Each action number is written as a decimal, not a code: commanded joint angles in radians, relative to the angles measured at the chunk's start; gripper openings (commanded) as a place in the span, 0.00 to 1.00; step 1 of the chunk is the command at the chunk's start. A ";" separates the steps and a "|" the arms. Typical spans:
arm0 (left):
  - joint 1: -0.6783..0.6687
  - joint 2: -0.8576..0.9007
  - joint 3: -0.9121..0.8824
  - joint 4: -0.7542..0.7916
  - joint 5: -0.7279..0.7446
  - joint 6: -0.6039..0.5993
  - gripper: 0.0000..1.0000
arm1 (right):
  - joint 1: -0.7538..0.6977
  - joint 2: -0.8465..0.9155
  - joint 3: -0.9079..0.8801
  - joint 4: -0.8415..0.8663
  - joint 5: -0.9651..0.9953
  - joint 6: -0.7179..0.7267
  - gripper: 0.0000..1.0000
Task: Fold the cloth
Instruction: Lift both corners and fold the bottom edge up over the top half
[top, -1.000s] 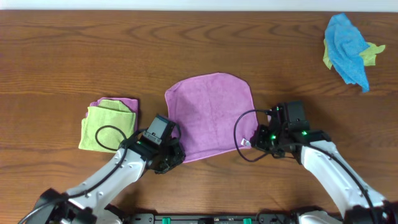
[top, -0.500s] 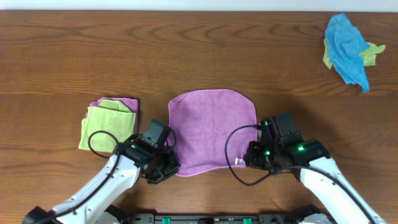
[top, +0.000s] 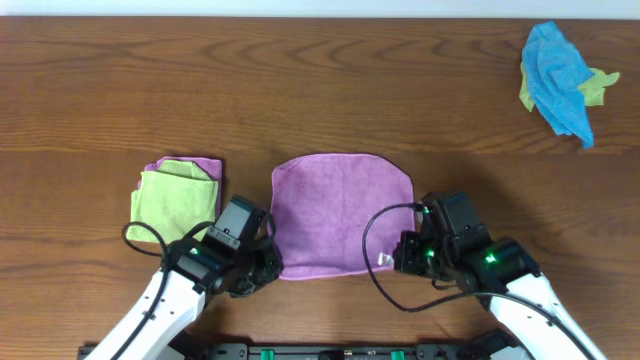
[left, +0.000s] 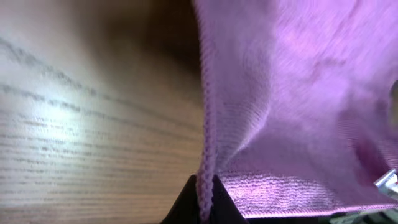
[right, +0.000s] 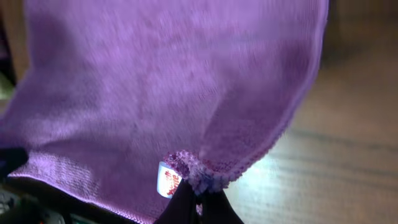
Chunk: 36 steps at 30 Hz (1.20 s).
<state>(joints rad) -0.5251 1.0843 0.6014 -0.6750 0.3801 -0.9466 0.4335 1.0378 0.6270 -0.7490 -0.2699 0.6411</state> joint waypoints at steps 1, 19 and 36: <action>0.018 -0.005 0.034 0.000 -0.084 -0.026 0.06 | 0.009 -0.009 -0.002 0.040 0.071 0.024 0.01; 0.132 0.211 0.045 0.340 -0.096 -0.018 0.06 | -0.012 0.119 -0.002 0.302 0.214 0.039 0.01; 0.174 0.399 0.150 0.583 -0.155 0.019 0.06 | -0.076 0.230 -0.002 0.528 0.271 0.031 0.01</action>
<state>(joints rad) -0.3599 1.4460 0.6926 -0.0948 0.2665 -0.9627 0.3752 1.2518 0.6262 -0.2310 -0.0418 0.6704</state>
